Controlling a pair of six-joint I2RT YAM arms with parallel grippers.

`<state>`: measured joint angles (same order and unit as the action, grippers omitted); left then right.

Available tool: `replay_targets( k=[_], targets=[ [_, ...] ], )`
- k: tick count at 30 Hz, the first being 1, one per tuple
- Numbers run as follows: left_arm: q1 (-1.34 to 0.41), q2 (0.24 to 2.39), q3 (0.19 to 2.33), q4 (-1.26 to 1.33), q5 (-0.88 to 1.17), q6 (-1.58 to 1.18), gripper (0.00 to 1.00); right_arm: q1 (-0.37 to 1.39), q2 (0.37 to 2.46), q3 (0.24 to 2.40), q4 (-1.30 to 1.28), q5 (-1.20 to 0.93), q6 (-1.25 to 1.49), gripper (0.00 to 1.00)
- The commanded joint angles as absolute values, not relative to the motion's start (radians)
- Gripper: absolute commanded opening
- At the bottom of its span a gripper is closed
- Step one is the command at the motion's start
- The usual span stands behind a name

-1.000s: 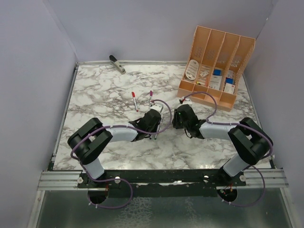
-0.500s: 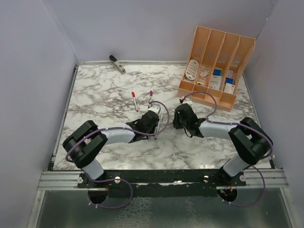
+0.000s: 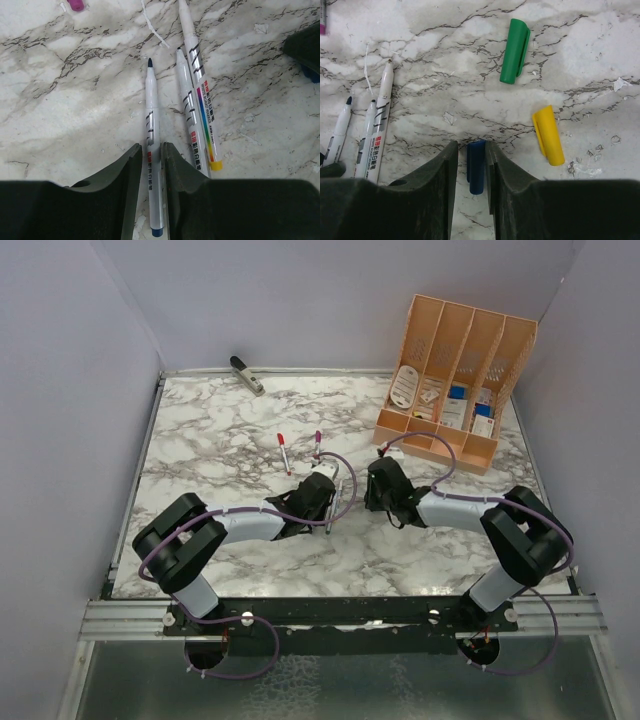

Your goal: Insert the pens into the pen caps

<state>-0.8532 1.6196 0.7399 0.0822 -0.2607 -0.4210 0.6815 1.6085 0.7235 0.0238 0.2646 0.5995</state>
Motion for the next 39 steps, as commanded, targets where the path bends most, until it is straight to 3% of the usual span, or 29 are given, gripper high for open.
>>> replay_targets(
  k=[1, 14, 39],
  targets=[
    [-0.861, 1.667, 0.716, -0.039, -0.230, -0.434, 0.26, 0.704, 1.664, 0.712, -0.141, 0.266, 0.629, 0.28],
    [-0.862, 1.671, 0.713, -0.061, -0.229, -0.442, 0.26, 0.756, 1.730, 0.778, -0.346, 0.398, 0.706, 0.30],
    [-0.862, 1.647, 0.706, -0.074, -0.233, -0.443, 0.26, 0.769, 1.770, 0.767, -0.448, 0.353, 0.715, 0.24]
  ],
)
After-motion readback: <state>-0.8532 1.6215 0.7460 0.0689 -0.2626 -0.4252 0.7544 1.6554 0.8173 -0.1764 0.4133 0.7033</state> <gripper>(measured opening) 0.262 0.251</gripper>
